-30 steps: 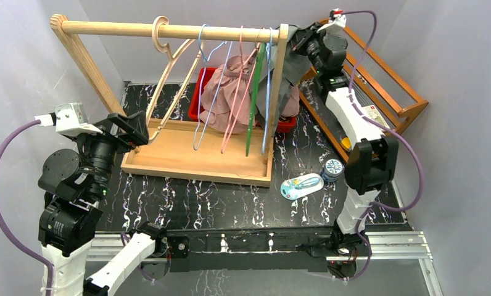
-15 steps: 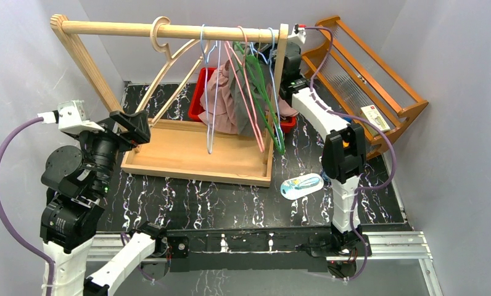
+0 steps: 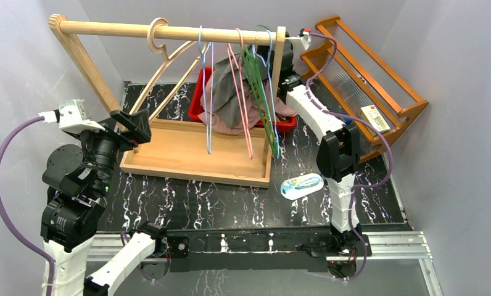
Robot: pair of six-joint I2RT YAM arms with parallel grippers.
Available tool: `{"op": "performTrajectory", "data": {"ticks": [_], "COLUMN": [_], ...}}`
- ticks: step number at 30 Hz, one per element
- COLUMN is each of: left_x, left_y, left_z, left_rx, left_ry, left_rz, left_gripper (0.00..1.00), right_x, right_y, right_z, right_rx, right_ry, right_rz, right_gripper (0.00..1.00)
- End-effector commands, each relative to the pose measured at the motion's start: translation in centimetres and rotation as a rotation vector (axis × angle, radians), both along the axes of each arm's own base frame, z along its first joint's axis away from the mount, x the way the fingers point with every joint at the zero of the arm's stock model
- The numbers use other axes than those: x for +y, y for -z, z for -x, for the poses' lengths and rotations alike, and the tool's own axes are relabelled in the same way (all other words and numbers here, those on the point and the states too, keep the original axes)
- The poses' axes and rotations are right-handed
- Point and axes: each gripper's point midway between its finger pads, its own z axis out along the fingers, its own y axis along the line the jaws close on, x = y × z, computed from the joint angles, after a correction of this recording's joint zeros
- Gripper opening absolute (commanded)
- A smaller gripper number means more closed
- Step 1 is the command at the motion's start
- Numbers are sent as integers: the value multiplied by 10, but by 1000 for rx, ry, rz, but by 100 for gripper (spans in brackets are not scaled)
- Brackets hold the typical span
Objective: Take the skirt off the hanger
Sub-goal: Place the skirt in the bin.
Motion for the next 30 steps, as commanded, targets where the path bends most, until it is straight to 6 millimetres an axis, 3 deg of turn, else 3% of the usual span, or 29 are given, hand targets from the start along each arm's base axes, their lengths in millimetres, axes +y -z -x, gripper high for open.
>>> {"op": "performTrajectory", "data": {"ticks": [1, 6, 11, 16, 24, 28, 30], "left_x": [-2, 1, 3, 0, 4, 9, 10], "left_y": [-3, -5, -5, -7, -25, -38, -43], "left_z": [-1, 1, 2, 0, 7, 11, 14], "left_rx": [-3, -9, -8, -7, -48, -77, -89], "left_ry": [6, -1, -11, -2, -8, -20, -22], "left_rz": [6, 5, 3, 8, 6, 0, -1], "left_gripper": [98, 98, 98, 98, 98, 98, 98], "right_x": [1, 9, 15, 19, 14, -7, -25], "right_y": [25, 93, 133, 157, 128, 122, 121], "right_z": [4, 10, 29, 44, 71, 96, 105], "right_rx": [54, 161, 202, 234, 153, 143, 152], "right_ry": [97, 91, 25, -44, -174, -200, -211], "right_rz": [52, 215, 287, 346, 632, 782, 799], "right_gripper": [0, 0, 0, 3, 47, 75, 82]}}
